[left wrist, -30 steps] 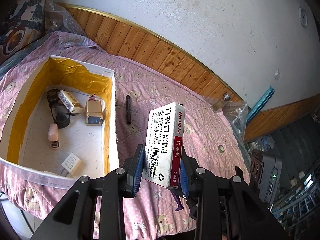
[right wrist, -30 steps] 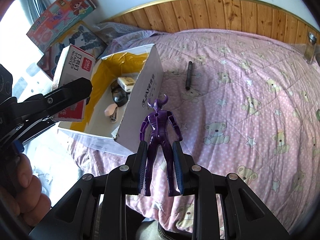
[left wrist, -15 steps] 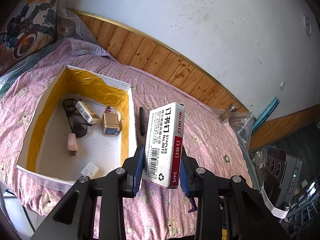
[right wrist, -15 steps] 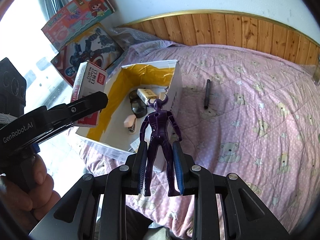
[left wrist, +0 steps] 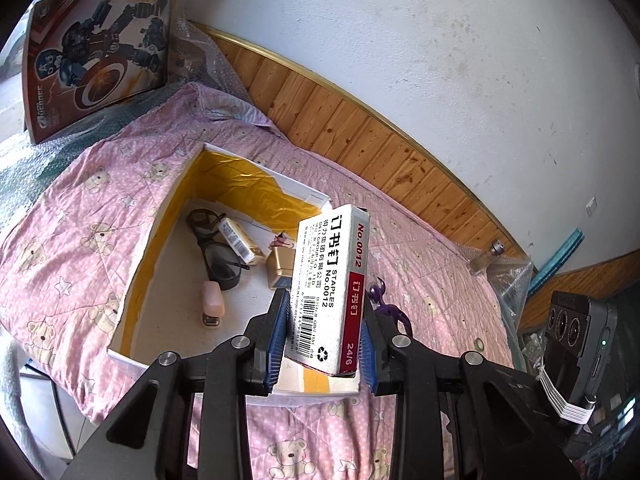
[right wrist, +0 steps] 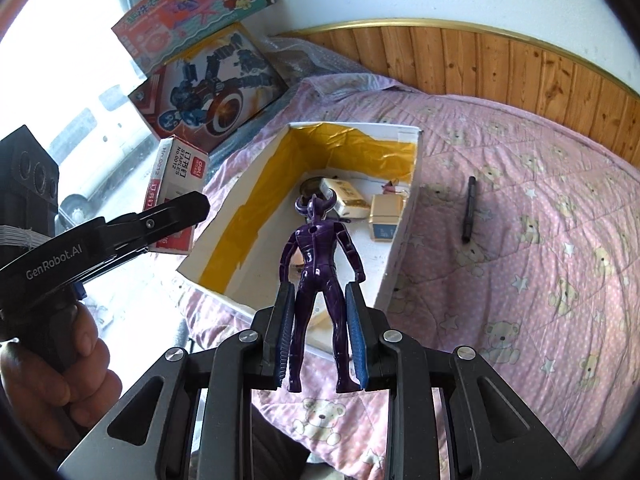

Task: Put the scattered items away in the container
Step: 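Carry the staples box and purple figure over the white box, then open the left tool to drop the staples box while the right tool releases the figure, then withdraw both open tools from the box toward the marker and tape, then grasp the black marker with the left tool while the right tool grasps the green tape roll, then carry the black marker and green tape roll over the white box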

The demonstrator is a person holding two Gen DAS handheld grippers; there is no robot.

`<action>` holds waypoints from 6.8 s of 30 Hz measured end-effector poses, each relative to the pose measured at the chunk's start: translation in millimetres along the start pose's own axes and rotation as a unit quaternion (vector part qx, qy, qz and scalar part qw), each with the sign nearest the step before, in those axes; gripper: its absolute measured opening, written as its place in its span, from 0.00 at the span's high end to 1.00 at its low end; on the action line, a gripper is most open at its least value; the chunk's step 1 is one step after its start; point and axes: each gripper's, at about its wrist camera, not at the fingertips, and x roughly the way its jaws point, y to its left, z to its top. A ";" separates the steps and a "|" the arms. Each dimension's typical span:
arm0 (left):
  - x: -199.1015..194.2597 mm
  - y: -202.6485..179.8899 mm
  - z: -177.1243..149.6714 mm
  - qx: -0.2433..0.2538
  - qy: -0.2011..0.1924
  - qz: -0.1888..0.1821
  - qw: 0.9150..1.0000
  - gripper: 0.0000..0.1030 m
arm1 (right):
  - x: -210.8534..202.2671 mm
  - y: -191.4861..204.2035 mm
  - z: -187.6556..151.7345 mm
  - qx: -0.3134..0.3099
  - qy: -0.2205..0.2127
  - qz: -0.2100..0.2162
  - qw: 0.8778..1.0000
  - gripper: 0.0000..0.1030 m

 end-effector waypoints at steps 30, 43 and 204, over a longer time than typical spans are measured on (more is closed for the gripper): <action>82.9 55.6 24.4 -0.042 0.145 0.090 0.984 0.68 | 119.4 -0.5 53.6 -0.062 0.124 -0.006 0.990 0.74; 106.3 76.6 20.5 -0.049 0.204 0.132 0.969 0.68 | 152.9 1.0 53.8 -0.096 0.179 -0.036 0.979 0.74; 351.6 -143.7 -14.1 0.122 0.205 0.125 0.963 0.86 | -114.2 -550.9 -152.9 0.356 -0.040 -0.284 0.889 0.88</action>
